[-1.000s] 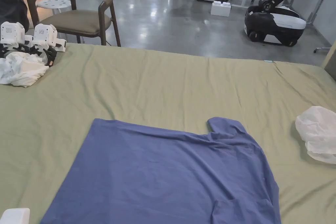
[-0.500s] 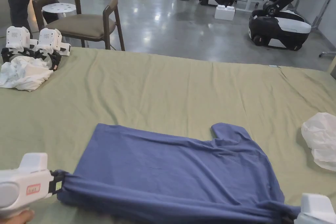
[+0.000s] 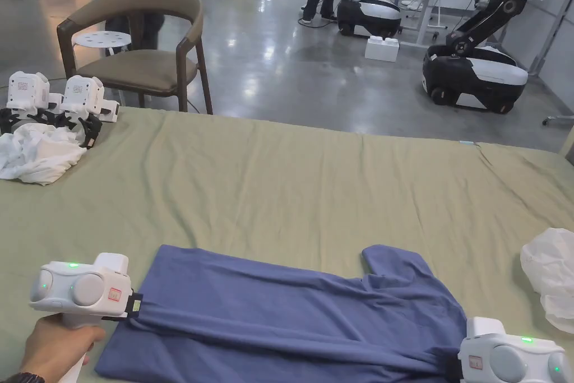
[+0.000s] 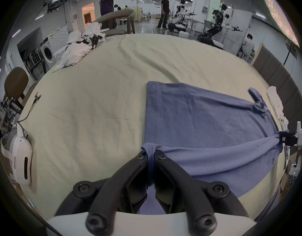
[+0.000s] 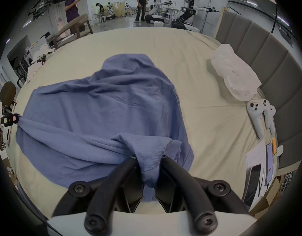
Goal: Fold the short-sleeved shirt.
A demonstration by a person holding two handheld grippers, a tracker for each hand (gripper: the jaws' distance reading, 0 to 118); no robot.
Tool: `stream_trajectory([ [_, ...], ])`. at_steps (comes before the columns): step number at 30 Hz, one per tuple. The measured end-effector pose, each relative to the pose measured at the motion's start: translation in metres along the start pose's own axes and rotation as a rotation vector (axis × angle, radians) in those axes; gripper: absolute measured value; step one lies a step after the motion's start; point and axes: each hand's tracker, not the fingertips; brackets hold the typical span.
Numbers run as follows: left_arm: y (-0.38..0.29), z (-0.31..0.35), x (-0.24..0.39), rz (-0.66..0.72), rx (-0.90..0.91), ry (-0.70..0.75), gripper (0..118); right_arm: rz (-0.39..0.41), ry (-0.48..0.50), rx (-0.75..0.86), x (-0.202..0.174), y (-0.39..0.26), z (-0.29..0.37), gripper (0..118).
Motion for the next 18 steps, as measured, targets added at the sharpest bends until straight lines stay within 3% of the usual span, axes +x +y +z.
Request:
stream_trajectory([
  [1,0.0,-0.002,0.001,-0.007,0.001,0.004,13,0.0,-0.005,-0.001,0.0,-0.001,-0.005,15],
  [5,0.001,0.005,0.003,-0.011,0.048,0.012,57,0.011,-0.043,0.085,-0.004,-0.003,0.013,55],
  [6,0.001,0.01,0.002,-0.001,0.077,0.002,63,0.004,-0.043,0.129,-0.005,-0.003,0.021,61],
  [13,-0.01,0.085,0.025,0.061,0.407,-0.083,58,-0.024,0.032,0.607,-0.041,-0.006,0.106,62],
  [16,-0.022,0.117,0.041,0.054,0.572,-0.047,34,-0.064,0.019,0.789,-0.063,-0.01,0.133,62],
  [18,-0.032,0.138,0.05,0.047,0.674,-0.019,15,-0.063,0.006,0.898,-0.077,-0.015,0.146,55],
])
